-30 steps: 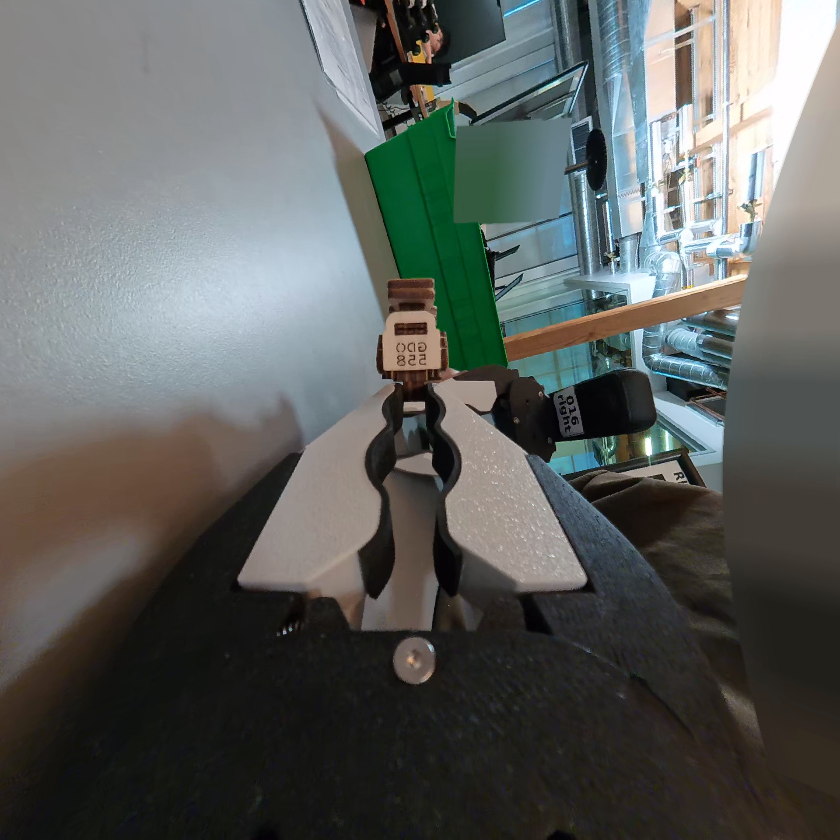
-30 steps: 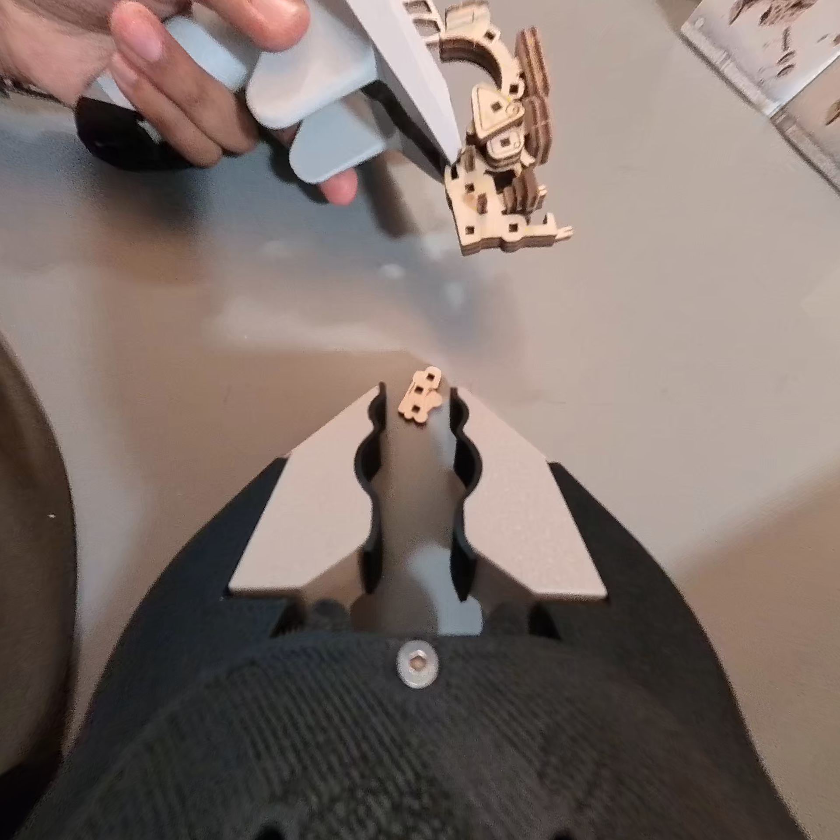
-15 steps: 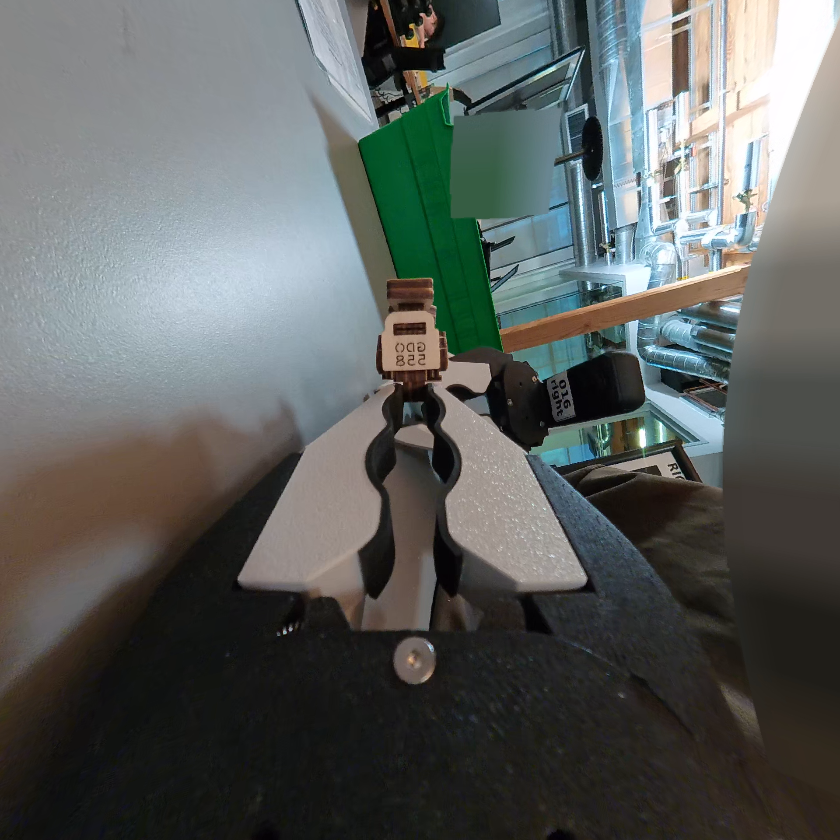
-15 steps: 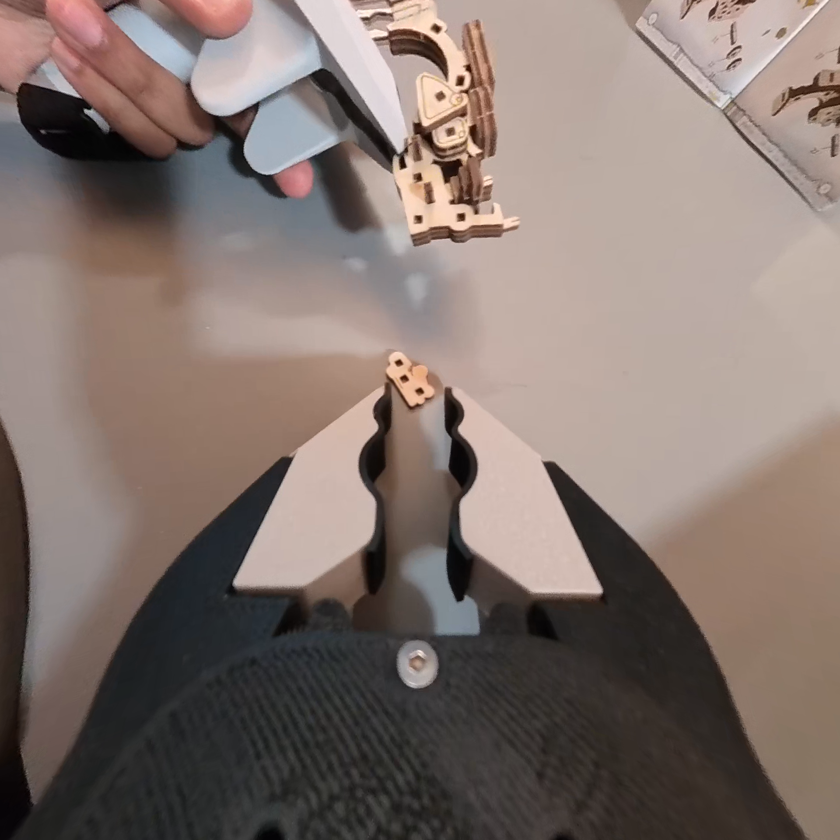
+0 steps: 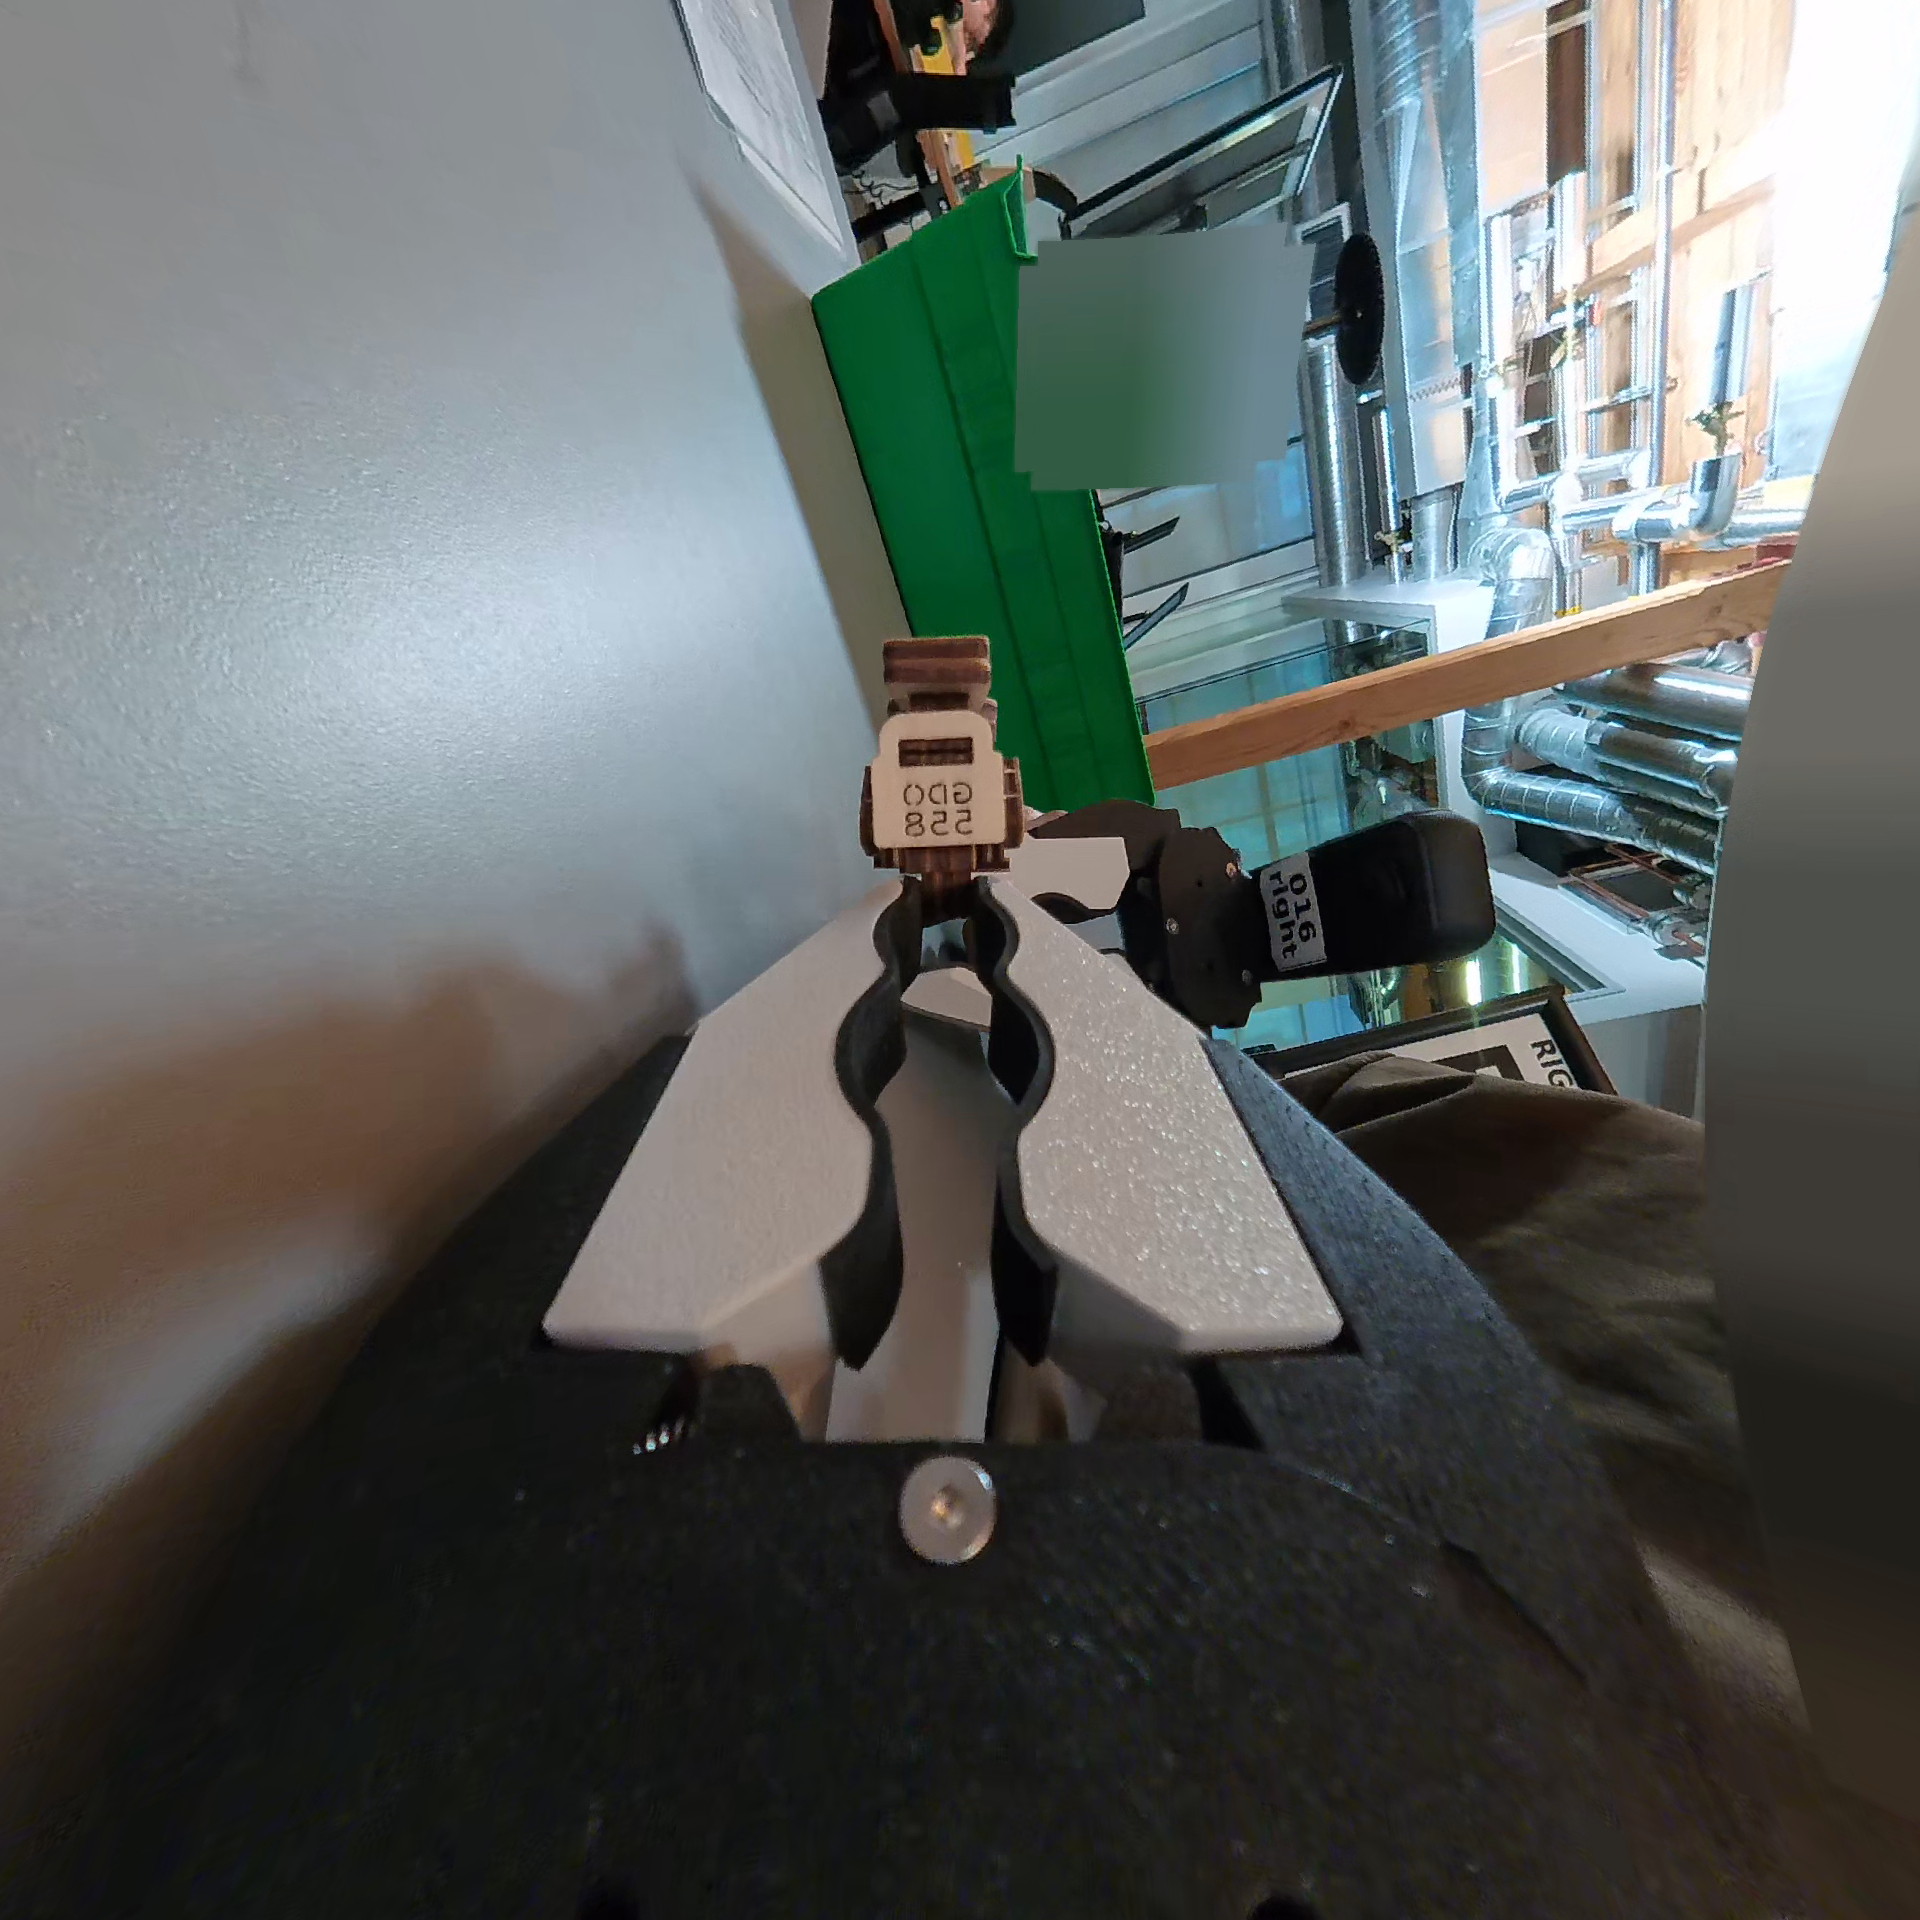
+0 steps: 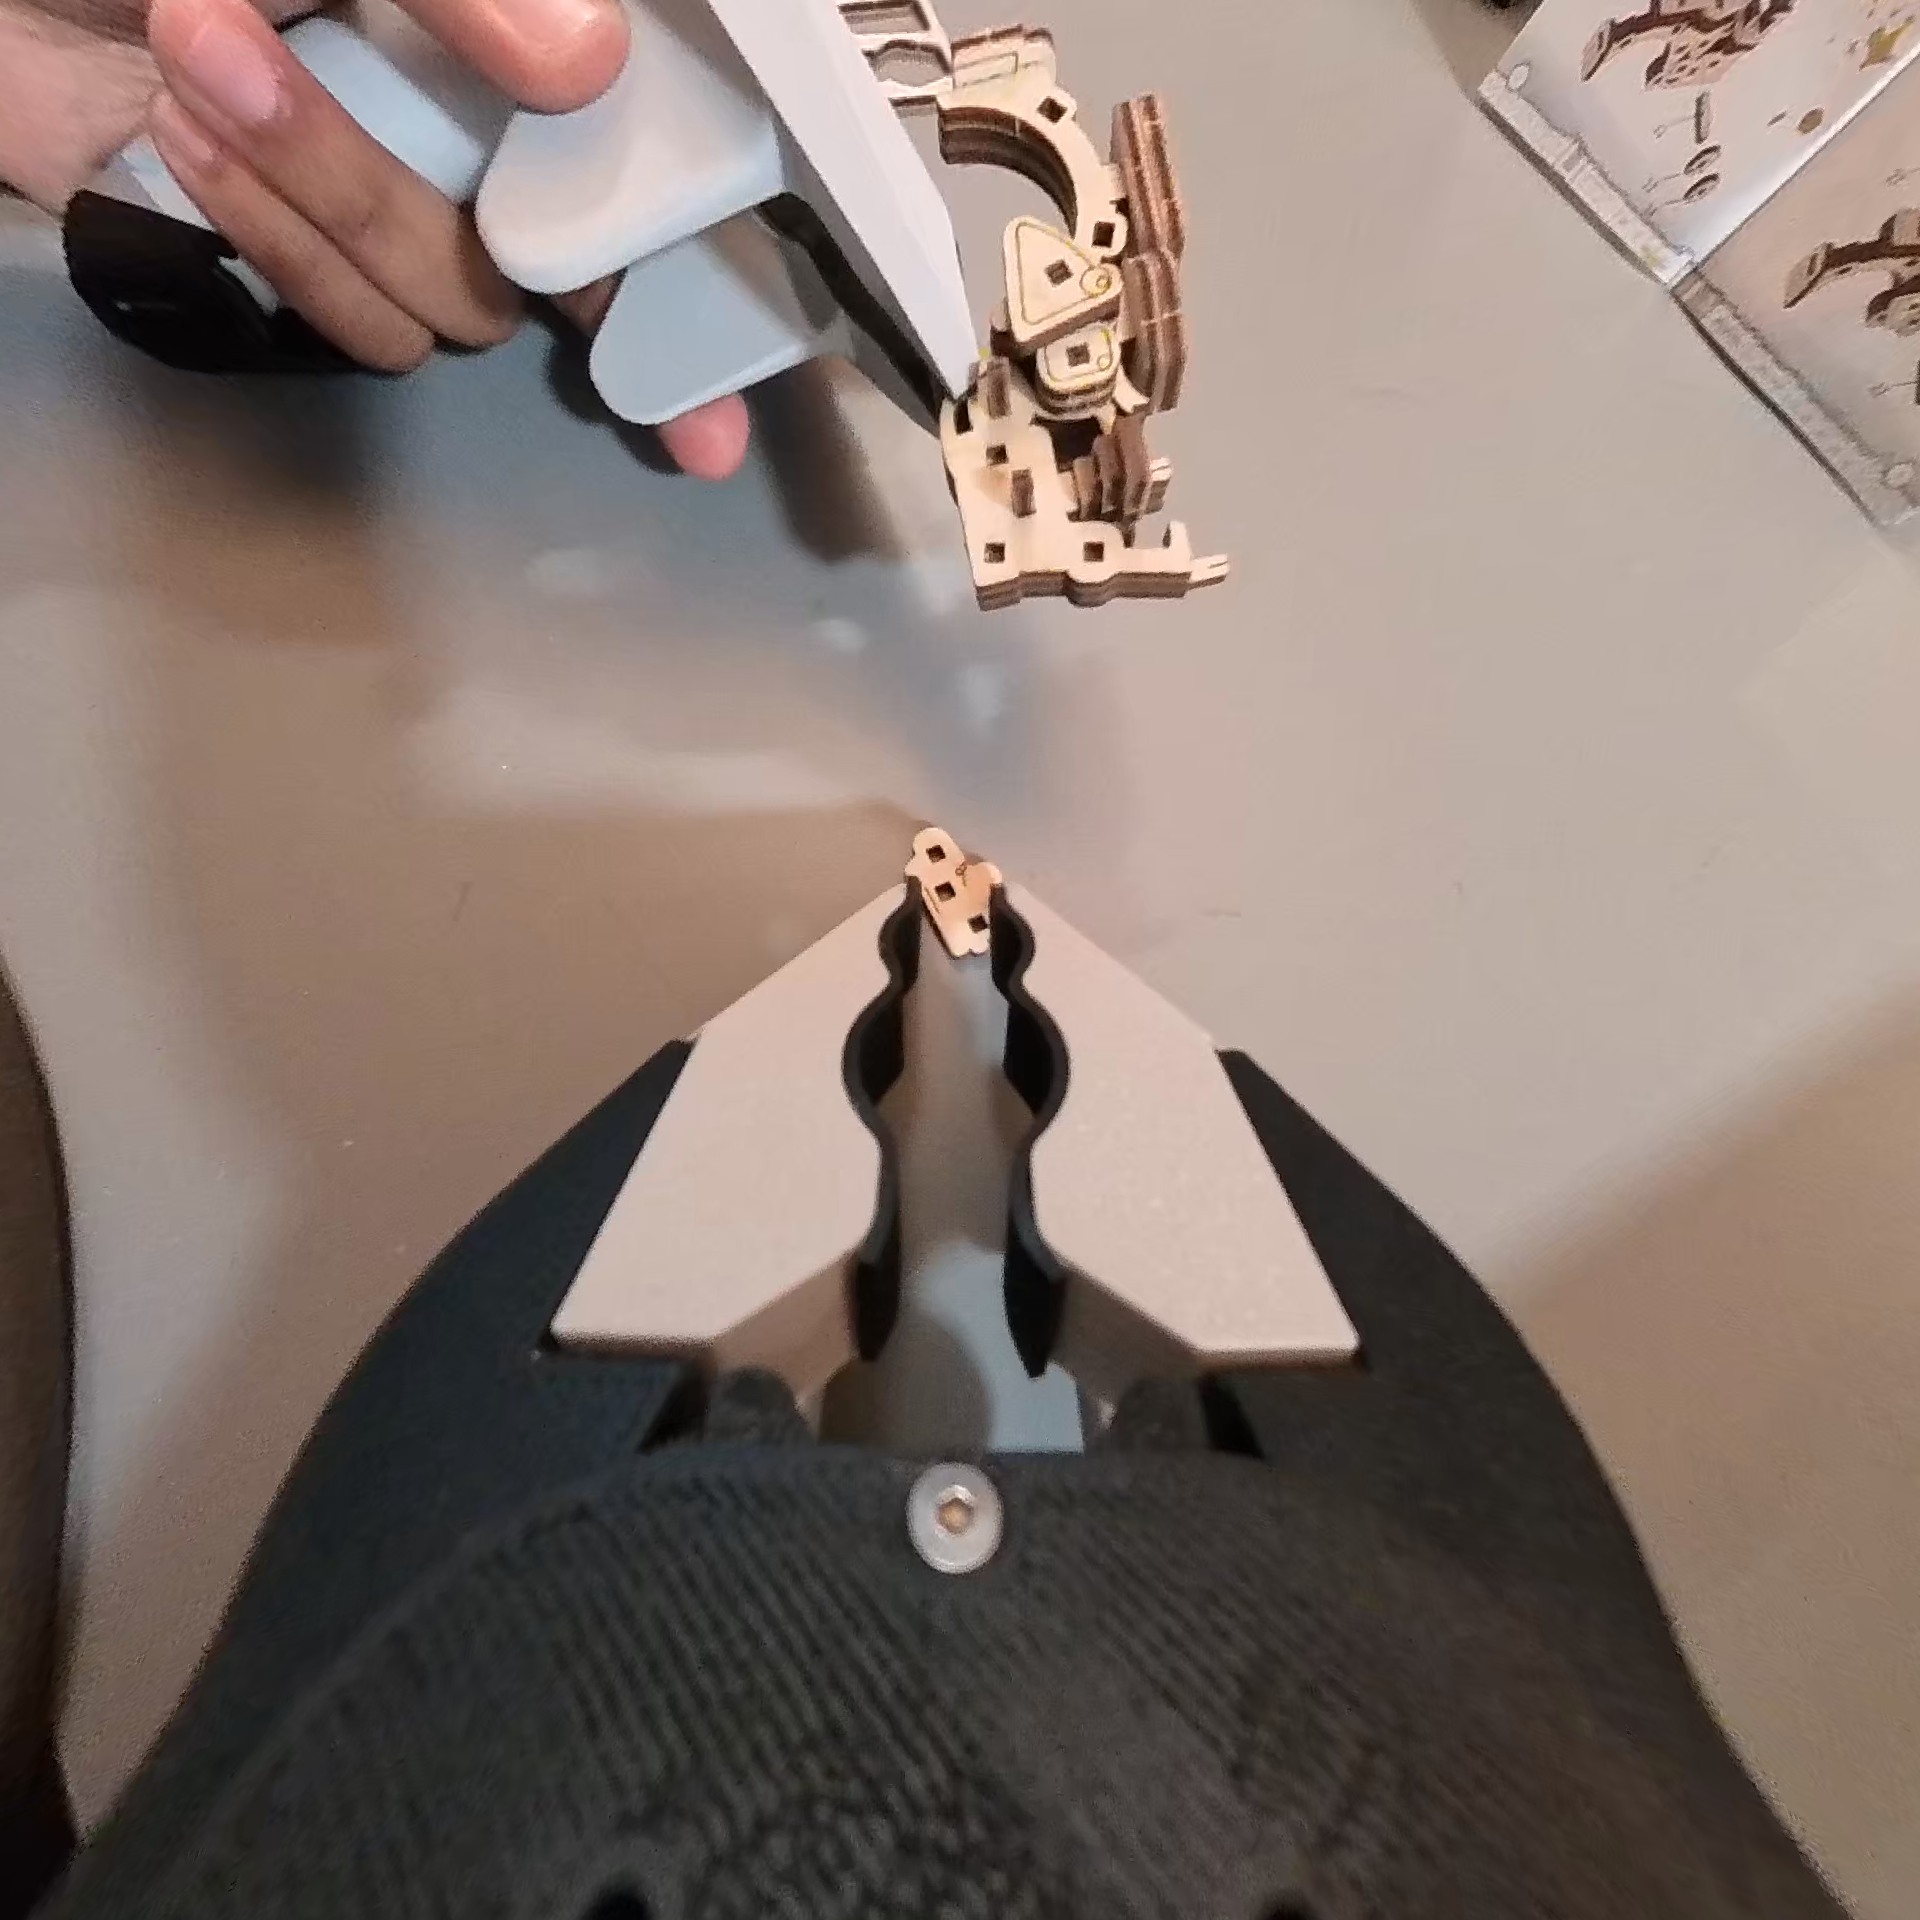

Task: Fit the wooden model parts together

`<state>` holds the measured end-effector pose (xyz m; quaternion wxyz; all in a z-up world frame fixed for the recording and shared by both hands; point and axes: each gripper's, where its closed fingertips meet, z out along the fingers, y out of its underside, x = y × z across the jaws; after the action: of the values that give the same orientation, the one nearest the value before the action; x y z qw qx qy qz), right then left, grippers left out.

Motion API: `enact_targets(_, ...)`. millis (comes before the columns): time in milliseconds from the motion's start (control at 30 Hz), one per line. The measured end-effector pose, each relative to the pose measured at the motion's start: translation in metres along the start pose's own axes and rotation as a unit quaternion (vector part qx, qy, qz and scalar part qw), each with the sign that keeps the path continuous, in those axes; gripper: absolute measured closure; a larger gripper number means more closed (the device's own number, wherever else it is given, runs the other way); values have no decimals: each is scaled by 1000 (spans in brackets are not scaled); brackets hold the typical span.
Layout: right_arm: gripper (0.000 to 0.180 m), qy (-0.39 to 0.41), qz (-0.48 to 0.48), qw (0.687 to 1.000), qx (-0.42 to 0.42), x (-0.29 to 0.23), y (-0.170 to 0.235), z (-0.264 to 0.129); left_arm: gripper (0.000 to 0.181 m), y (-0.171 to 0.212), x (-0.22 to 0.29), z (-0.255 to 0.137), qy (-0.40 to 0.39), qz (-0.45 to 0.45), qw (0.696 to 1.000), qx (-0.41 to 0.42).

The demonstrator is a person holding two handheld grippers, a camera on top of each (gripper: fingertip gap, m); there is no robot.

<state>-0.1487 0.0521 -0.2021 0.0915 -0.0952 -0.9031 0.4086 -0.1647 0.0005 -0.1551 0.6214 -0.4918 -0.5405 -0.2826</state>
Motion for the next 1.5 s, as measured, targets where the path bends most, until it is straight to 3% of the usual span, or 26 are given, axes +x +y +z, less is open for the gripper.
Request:
enact_targets(300,153,-2,41,999,5,5,-3,1,175,1,0,1,2,-1,1000,-4)
enact_targets(667,167,-43,52,998,0,-6,-3,3,175,3,0,2,1,1,1000,-12)
enact_targets(1000,167,-23,60,986,157,1,-61,-32,174,14,-4,8,-31,32,998,-42)
enact_targets(1500,167,26,46,993,110,4,-57,-20,174,18,5,18,-15,23,1000,-10)
